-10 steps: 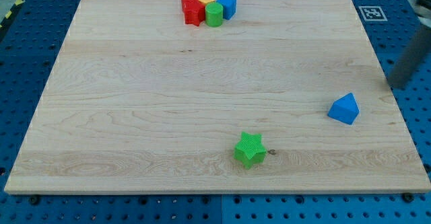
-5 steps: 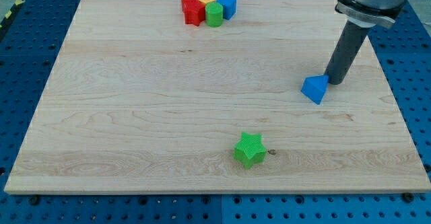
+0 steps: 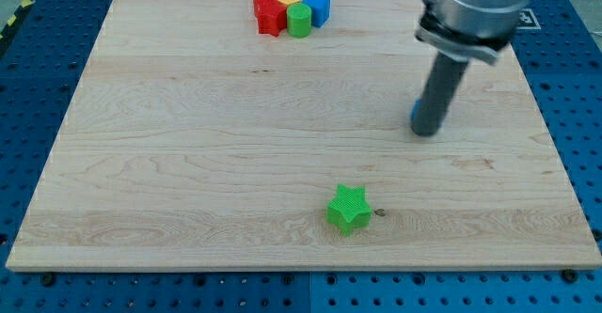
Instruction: Slide the blue triangle into the blue cube
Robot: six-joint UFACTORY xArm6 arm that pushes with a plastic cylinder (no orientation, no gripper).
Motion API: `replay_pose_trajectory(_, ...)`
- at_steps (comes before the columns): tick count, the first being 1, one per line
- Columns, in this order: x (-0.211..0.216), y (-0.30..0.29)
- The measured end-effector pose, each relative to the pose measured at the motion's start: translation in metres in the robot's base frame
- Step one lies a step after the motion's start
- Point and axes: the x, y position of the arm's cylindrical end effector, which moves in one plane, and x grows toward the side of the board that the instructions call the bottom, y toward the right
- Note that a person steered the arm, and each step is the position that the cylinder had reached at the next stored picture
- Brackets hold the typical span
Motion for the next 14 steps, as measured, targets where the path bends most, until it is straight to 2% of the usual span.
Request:
replay_pose_trajectory(1, -0.056, -0.001)
replay_pose_trajectory(2, -0.037, -0.002)
replay_pose_trajectory(3, 0.012, -0.004)
replay_pose_trajectory(4, 0.013, 0.027)
replay_pose_trajectory(6, -0.114, 0.05)
replay_pose_trajectory(7, -0.089, 0.05)
replay_pose_trajectory(8, -0.043, 0.05)
replay_pose_trajectory(9, -0.066, 0.047)
replay_pose_trajectory(10, -0.126, 0.042)
replay_pose_trajectory(11, -0.161, 0.042)
replay_pose_trajectory(12, -0.128, 0.042)
replay_pose_trajectory(13, -0.078, 0.042)
replay_pose_trajectory(14, -0.068, 0.011)
